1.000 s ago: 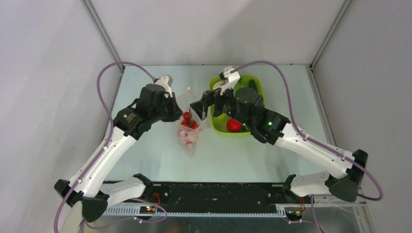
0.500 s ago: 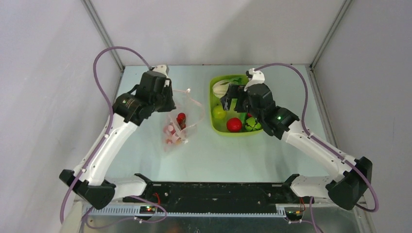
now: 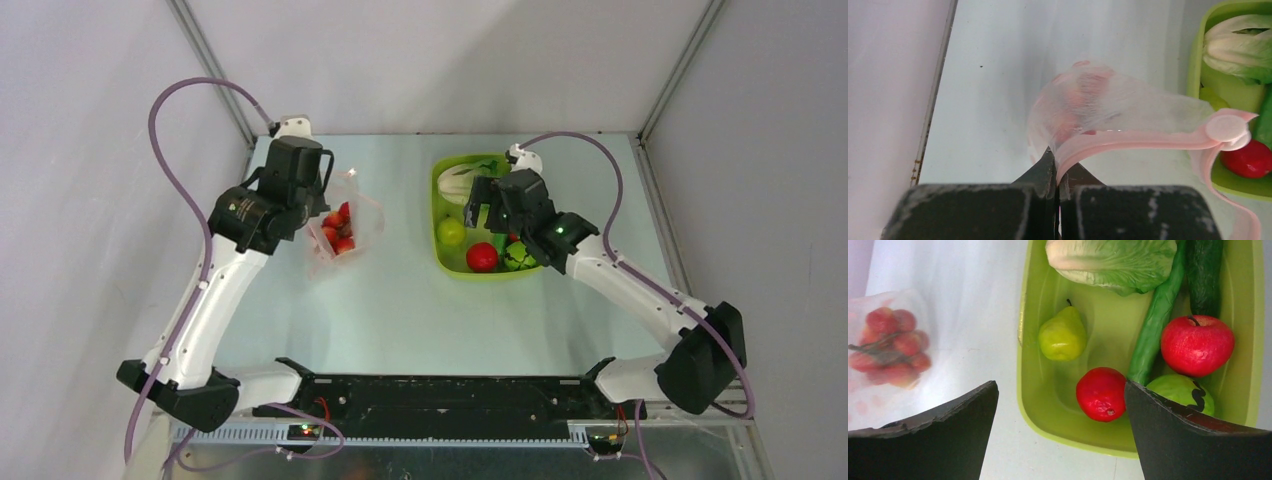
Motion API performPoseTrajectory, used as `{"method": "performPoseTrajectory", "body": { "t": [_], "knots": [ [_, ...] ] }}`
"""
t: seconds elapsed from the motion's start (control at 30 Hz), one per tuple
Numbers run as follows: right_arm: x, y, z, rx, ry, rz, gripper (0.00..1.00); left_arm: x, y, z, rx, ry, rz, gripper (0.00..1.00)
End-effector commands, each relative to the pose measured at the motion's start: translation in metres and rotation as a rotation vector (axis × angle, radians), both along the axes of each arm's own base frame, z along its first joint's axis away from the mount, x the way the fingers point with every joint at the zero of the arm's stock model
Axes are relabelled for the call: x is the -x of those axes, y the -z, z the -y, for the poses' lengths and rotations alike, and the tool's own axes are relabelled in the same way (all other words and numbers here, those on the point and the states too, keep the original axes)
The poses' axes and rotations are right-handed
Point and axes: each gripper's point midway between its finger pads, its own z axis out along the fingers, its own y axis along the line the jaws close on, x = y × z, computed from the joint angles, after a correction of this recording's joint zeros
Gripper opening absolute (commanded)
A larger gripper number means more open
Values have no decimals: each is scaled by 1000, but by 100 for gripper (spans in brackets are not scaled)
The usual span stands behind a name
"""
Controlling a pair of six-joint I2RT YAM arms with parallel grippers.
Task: Place the food in the zip-top bag and seal the zipper
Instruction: Pick up the fake fruit from the bin.
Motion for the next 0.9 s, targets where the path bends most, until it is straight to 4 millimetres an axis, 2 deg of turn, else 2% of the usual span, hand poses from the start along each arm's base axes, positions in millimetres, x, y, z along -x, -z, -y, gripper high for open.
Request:
{"method": "performPoseTrajectory", "body": {
  "t": [0.0, 0.23, 0.37, 0.43, 0.5, 0.7, 0.87],
  "knots": [
    [-13, 16, -5, 4, 28, -17, 100, -11, -13, 2, 4, 10, 58, 2],
    [-28, 41, -23, -39, 8, -67, 99, -26, 43, 44, 149, 79, -47, 2],
    [-36, 57, -32, -45, 2, -88, 97, -23, 62, 55, 204, 92, -89, 4],
    [-41, 72, -37, -47, 8, -112, 96, -18, 73, 61, 227, 117, -120, 4],
    [-47, 83, -42, -49, 15, -130, 95, -13, 82, 57, 216, 94, -145, 4],
    [-64, 106, -55, -29, 25, -171, 91, -3, 94, 66, 263, 138, -184, 0],
    [-72, 124, -62, -10, 30, -206, 88, -5, 77, 68, 283, 139, -146, 0]
  ]
}}
